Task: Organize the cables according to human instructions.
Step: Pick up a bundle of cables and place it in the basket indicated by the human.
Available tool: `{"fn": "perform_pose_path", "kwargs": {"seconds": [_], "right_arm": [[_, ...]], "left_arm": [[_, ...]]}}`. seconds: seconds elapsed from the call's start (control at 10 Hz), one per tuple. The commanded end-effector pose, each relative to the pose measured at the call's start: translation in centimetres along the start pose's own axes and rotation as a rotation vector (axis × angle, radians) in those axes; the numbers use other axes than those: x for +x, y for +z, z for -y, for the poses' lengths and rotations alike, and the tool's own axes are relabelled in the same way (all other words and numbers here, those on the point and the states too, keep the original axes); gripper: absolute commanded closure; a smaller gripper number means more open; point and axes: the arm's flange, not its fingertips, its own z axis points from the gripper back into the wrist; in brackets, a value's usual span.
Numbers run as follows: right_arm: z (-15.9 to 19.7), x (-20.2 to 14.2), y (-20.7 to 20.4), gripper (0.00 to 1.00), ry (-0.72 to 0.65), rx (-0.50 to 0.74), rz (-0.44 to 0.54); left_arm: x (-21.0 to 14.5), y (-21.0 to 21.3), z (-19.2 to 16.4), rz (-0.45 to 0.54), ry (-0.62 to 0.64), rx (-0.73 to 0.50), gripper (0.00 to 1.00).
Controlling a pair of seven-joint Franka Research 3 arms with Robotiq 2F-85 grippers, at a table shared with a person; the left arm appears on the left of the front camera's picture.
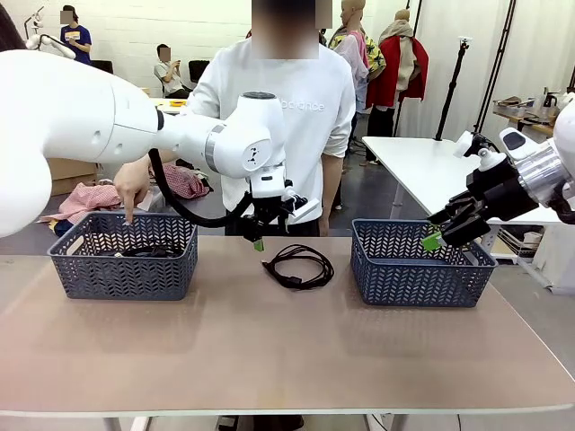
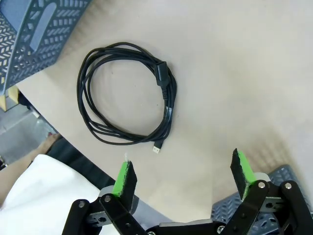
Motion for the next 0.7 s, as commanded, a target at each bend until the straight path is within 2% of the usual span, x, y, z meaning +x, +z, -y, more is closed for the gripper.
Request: {"fn": "perform_pose_path", "kwargs": {"seconds": [0.0,0.4,0.6], "right_arm": [[0.3,-0.1,-0.2,0.00,0.015,0.015,0.035],[0.3,-0.1,-0.2,0.00,0.015,0.015,0.035],[0.3,-0.1,-0.2,0.00,0.015,0.015,0.035]], "left_arm": [[-0.1,0.4,0.4,-0.002,0.004,0.007,0.00],[0.0,0.0,0.0,0.000,0.000,0.000,0.00],[0.6,-2.0,-0.6,-0.032,-0.086,-0.025,0.00]]}}
